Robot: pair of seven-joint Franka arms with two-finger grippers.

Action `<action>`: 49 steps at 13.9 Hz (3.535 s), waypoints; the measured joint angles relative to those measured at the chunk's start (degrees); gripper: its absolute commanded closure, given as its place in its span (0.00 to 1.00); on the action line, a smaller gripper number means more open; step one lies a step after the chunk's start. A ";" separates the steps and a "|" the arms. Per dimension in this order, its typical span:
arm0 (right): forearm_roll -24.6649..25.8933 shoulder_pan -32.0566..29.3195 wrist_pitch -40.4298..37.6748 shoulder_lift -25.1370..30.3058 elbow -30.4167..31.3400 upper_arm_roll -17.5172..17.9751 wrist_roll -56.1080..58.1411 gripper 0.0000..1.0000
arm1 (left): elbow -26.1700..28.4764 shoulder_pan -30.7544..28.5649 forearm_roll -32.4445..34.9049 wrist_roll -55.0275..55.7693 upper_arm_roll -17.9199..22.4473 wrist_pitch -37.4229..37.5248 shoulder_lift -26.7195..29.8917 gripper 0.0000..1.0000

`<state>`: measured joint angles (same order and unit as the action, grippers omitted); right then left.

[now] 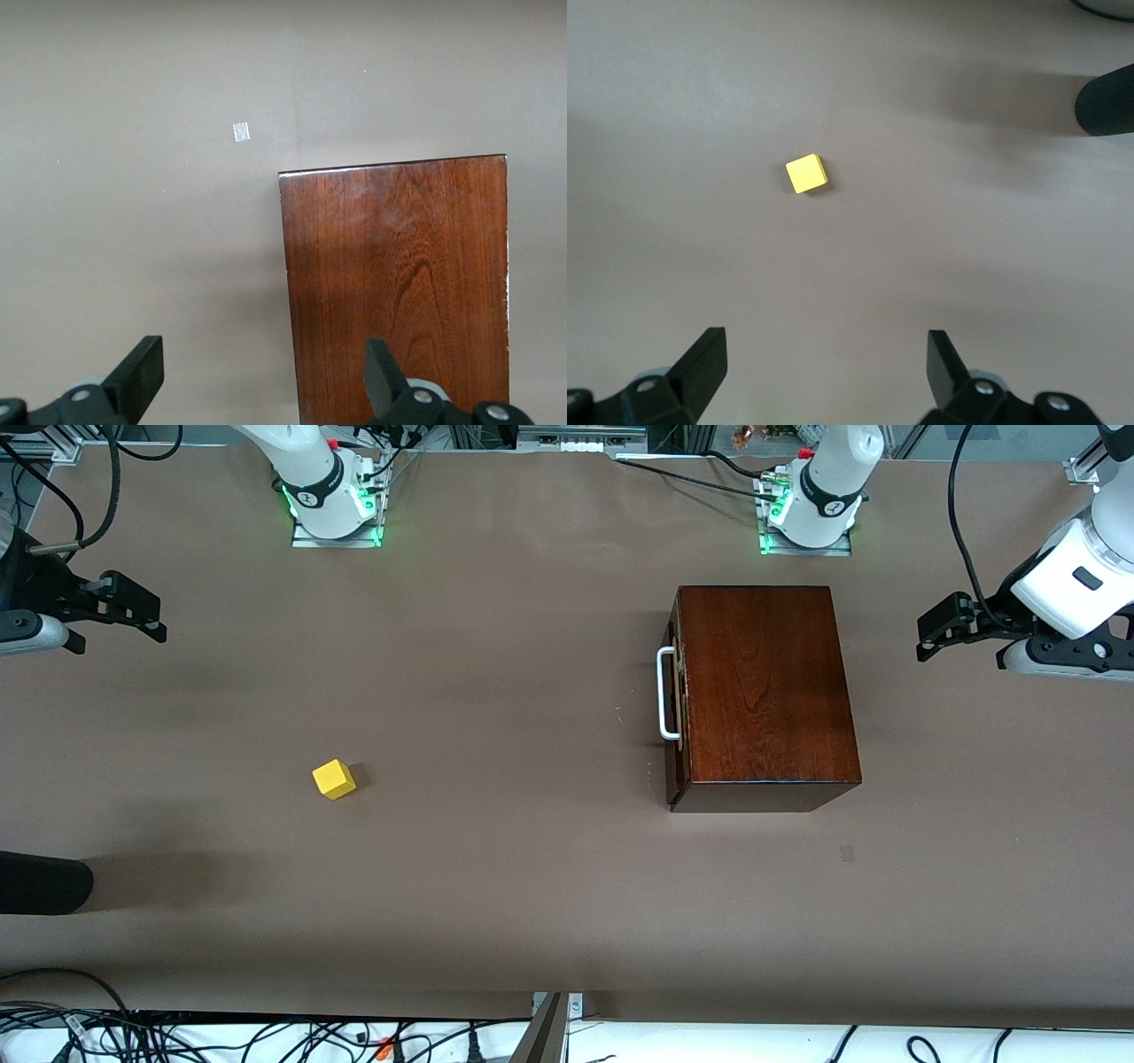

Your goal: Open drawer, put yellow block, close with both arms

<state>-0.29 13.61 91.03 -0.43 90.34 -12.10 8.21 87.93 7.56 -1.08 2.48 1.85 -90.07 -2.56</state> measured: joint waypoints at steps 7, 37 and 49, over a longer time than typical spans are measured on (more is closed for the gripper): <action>0.00 0.00 0.00 0.00 0.00 0.00 0.00 0.00 | -0.05 0.00 0.00 0.00 0.00 0.00 0.04 0.00; 0.00 -0.08 0.00 -0.03 0.00 -0.34 0.00 0.00 | -1.79 18.60 17.14 57.00 -30.53 -5.80 -16.96 0.00; 0.00 -0.08 0.00 -0.10 0.00 -0.36 0.00 0.00 | -1.34 17.73 25.49 56.68 -29.42 -10.87 -27.86 0.00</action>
<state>-0.29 13.52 91.04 -0.53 90.34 -12.46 8.20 86.59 25.29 24.41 59.16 -27.57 -100.93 -30.42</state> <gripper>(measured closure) 0.000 0.000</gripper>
